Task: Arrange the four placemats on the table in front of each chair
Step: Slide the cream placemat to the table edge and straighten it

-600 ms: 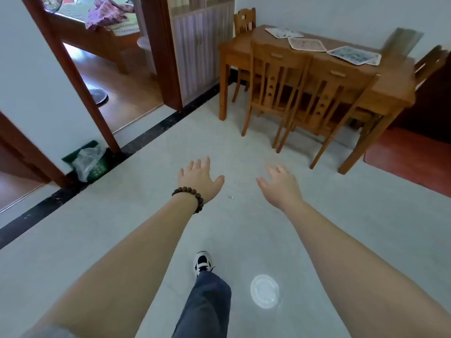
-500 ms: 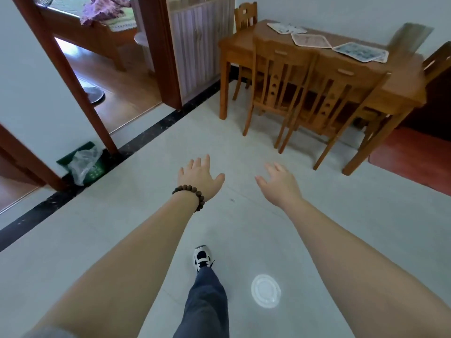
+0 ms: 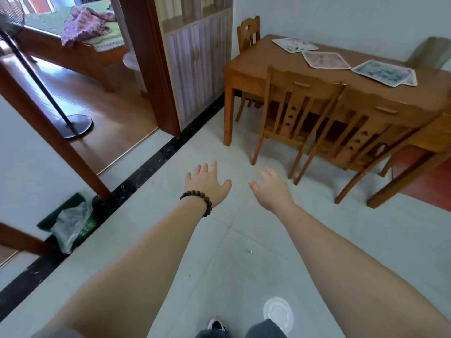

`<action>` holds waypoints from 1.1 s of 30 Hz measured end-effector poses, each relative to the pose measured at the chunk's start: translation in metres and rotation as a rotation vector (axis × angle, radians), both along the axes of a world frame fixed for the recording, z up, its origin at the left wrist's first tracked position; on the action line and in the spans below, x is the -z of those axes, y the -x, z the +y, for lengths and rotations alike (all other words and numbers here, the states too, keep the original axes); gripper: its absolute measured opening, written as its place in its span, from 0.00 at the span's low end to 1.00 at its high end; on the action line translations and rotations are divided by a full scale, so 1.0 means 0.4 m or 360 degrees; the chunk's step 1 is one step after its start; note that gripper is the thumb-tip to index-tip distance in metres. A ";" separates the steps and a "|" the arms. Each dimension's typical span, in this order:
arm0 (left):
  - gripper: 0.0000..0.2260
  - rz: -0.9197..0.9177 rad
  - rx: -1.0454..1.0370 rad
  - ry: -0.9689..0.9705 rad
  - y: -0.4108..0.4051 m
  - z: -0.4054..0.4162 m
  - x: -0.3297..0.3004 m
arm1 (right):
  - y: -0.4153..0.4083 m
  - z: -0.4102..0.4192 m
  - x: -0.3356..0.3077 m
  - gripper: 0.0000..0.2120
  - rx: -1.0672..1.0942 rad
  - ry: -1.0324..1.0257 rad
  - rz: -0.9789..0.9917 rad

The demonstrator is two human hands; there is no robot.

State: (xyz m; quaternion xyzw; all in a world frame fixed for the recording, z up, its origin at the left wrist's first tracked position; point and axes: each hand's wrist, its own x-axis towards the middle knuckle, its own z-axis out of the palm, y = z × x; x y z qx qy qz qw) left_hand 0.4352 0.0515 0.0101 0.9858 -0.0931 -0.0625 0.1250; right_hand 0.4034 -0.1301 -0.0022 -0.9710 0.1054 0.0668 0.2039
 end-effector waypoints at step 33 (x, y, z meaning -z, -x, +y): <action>0.32 -0.0009 0.0147 0.0022 -1.840 -0.039 0.024 | -1.779 -0.096 0.032 0.28 0.0179 -0.0063 -0.0044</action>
